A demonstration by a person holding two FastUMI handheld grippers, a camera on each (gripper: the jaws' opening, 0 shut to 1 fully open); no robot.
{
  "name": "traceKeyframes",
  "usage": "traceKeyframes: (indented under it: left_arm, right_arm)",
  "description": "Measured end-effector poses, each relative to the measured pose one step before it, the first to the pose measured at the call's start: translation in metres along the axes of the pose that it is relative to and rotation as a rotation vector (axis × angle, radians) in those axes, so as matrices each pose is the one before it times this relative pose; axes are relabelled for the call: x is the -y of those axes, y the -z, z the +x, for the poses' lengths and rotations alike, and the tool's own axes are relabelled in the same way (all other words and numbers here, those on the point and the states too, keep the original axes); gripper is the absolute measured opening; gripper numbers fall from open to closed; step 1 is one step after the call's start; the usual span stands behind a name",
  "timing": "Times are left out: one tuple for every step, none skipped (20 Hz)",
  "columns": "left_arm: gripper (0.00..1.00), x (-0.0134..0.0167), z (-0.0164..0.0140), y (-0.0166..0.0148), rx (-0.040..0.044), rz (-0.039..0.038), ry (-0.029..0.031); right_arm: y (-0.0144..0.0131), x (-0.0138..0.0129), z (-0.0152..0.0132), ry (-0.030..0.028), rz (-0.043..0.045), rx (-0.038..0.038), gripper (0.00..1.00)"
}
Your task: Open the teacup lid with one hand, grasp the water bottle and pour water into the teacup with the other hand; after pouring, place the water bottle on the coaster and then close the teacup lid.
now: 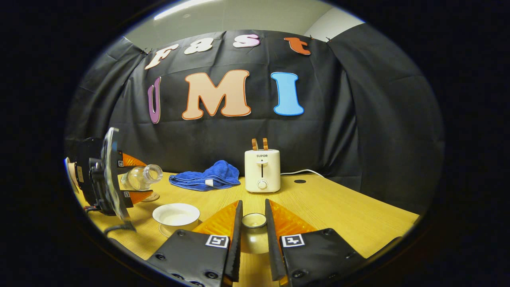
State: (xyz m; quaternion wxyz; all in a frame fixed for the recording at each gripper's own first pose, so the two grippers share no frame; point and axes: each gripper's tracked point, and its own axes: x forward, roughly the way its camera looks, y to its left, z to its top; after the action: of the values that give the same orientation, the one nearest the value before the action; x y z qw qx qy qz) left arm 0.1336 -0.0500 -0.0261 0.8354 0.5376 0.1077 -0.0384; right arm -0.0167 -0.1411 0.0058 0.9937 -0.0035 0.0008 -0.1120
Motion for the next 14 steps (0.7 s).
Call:
traceKeyframes:
  left_arm:
    - [0.66, 0.00098, -0.00048, 0.00145, -0.00156, -0.0698, -0.00043]
    - [0.66, -0.00104, 0.00024, 0.00131, 0.00045, -0.06307, -0.00596]
    - [0.66, -0.00274, -0.00054, 0.00297, -0.00441, -0.05595, -0.00668]
    - [0.66, -0.00255, -0.00145, 0.00351, -0.00153, -0.0555, -0.0092]
    - [0.66, -0.00272, -0.00106, 0.00321, 0.00002, -0.05244, -0.00721]
    - [0.66, -0.00472, -0.00071, 0.00241, 0.00336, -0.05031, -0.01205]
    - [0.66, -0.00487, -0.00179, 0.00342, 0.00185, -0.0511, -0.01323]
    - [0.66, -0.00656, -0.00027, -0.00091, 0.01717, -0.06694, -0.01829]
    - [0.66, -0.00733, -0.00006, 0.00251, 0.00658, -0.07164, -0.01726]
    - [0.66, -0.00694, -0.00022, 0.00336, 0.00458, -0.0878, -0.01473]
    - [0.66, -0.00525, 0.00063, 0.00224, 0.00551, -0.06747, -0.00902]
    - [0.66, -0.00701, 0.00075, -0.00149, 0.02039, -0.05219, -0.0107]
    - [0.66, -0.00539, 0.00076, -0.00077, 0.01408, -0.04582, -0.00369]
    - [0.66, -0.00196, 0.00165, 0.0018, -0.00264, -0.04471, 0.00635]
  right_arm:
    - [-0.00061, -0.00014, 0.00002, 0.0001, -0.00049, -0.00005, 0.34]
    - [0.00102, 0.0002, 0.00038, -0.00012, 0.00029, -0.00097, 0.34]
    - [-0.00051, -0.00001, -0.00028, -0.00009, 0.00035, 0.00038, 0.34]
    - [0.0002, -0.00024, -0.00004, -0.00101, -0.00018, -0.00021, 0.34]
    - [-0.00045, -0.00025, 0.00034, 0.00044, -0.00036, 0.00056, 0.34]
    - [0.00029, 0.00058, 0.00027, 0.00104, 0.00008, -0.00057, 0.34]
    - [-0.00002, -0.00001, -0.00007, 0.00067, 0.00007, 0.00058, 0.34]
    - [0.00012, -0.00024, -0.00026, 0.00015, -0.0005, 0.00009, 0.34]
    - [-0.0007, 0.00038, -0.00013, 0.00236, -0.00095, 0.00227, 0.34]
    - [-0.00017, 0.0015, 0.00011, 0.00518, -0.0005, 0.00042, 0.34]
    - [0.00028, 0.00016, 0.00066, 0.00119, 0.001, -0.00224, 0.34]
    - [0.00058, -0.00054, -0.00021, -0.00027, 0.00003, 0.0009, 0.34]
    - [-0.00074, 0.00014, 0.00029, -0.00058, -0.00089, 0.00057, 0.34]
    - [0.00024, -0.00019, -0.00056, 0.00024, 0.00051, -0.00077, 0.34]
